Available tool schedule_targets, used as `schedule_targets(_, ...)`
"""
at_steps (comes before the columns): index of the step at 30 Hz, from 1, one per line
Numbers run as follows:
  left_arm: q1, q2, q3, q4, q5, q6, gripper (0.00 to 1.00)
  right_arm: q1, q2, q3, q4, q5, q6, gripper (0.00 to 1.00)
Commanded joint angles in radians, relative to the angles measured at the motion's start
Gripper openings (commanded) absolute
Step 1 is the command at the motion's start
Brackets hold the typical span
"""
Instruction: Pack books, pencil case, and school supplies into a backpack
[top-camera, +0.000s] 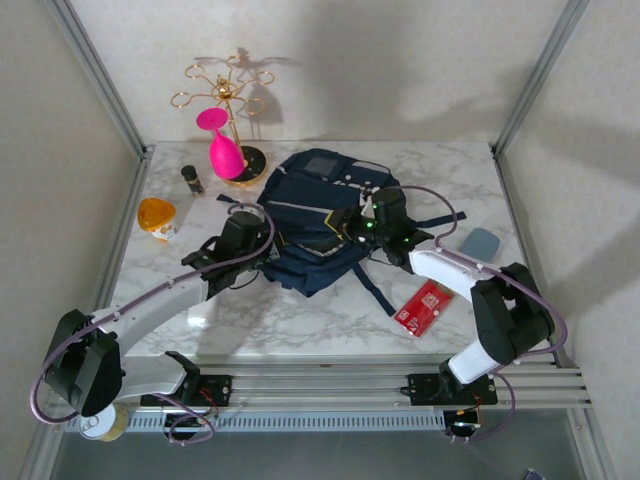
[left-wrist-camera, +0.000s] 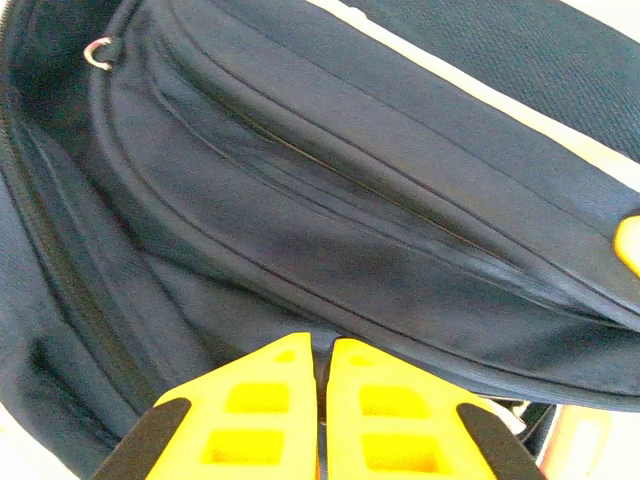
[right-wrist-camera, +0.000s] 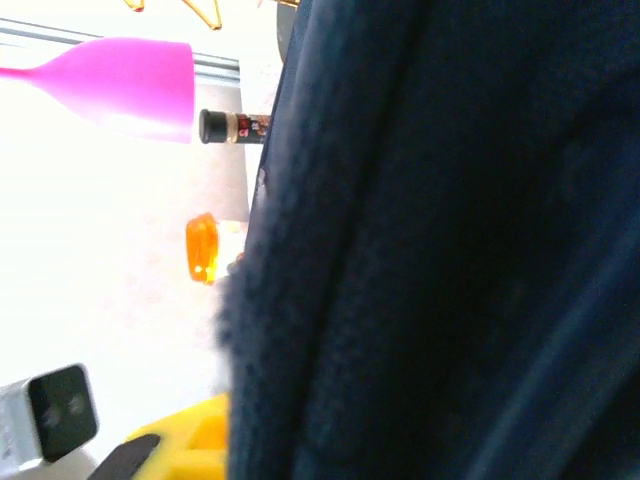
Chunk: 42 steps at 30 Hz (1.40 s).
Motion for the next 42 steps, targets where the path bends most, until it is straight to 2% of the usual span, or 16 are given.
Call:
schedule_targets(1,0.078,0.004,-0.059,-0.077,-0.054,-0.043,0.00,-0.131,-0.062,0.038,0.014,-0.001,-0.074,0.00)
schedule_targets(4,0.072,0.006,-0.092,0.017,0.034,-0.103,0.00,-0.154,-0.037,0.077,-0.011,-0.023,-0.090,0.00)
schedule_targets(5,0.064,0.004,-0.110,0.072,0.070,-0.140,0.00,-0.145,-0.037,0.086,-0.026,-0.005,-0.094,0.04)
schedule_targets(7,0.042,0.001,-0.131,0.158,0.102,-0.200,0.00,-0.107,-0.040,0.091,-0.058,0.040,-0.099,0.31)
schedule_targets(11,-0.024,0.023,-0.099,0.191,0.066,-0.230,0.00,-0.004,-0.065,0.034,-0.073,0.158,-0.025,0.54)
schedule_targets(15,-0.054,0.053,-0.064,0.188,0.060,-0.228,0.00,0.101,-0.068,-0.005,-0.041,0.276,0.069,0.65)
schedule_targets(22,-0.065,0.067,-0.065,0.207,0.050,-0.231,0.00,0.286,0.064,0.084,-0.040,0.466,0.143,0.73)
schedule_targets(24,-0.064,0.064,-0.064,0.208,0.042,-0.229,0.00,0.314,0.115,0.117,-0.029,0.507,0.153,0.70)
schedule_targets(26,-0.064,0.061,-0.063,0.204,0.038,-0.227,0.00,0.330,0.151,0.140,-0.012,0.552,0.139,0.58)
schedule_targets(29,-0.063,0.050,-0.064,0.181,0.013,-0.225,0.00,0.333,0.164,0.148,0.004,0.620,0.124,0.38)
schedule_targets(30,-0.063,0.043,-0.065,0.175,0.005,-0.227,0.00,0.331,0.165,0.149,0.021,0.627,0.102,0.29)
schedule_targets(32,-0.061,0.028,-0.073,0.166,-0.012,-0.227,0.00,0.331,0.181,0.174,0.013,0.619,0.070,0.12)
schedule_targets(34,-0.059,0.010,-0.084,0.155,-0.022,-0.227,0.00,0.332,0.201,0.202,0.005,0.587,0.042,0.01)
schedule_targets(38,-0.057,-0.046,-0.095,0.090,-0.069,-0.236,0.00,0.333,0.202,0.220,0.018,0.460,-0.008,0.00)
schedule_targets(42,-0.051,-0.161,-0.144,0.005,-0.173,-0.303,0.00,0.325,0.088,0.170,-0.009,0.327,-0.110,0.00)
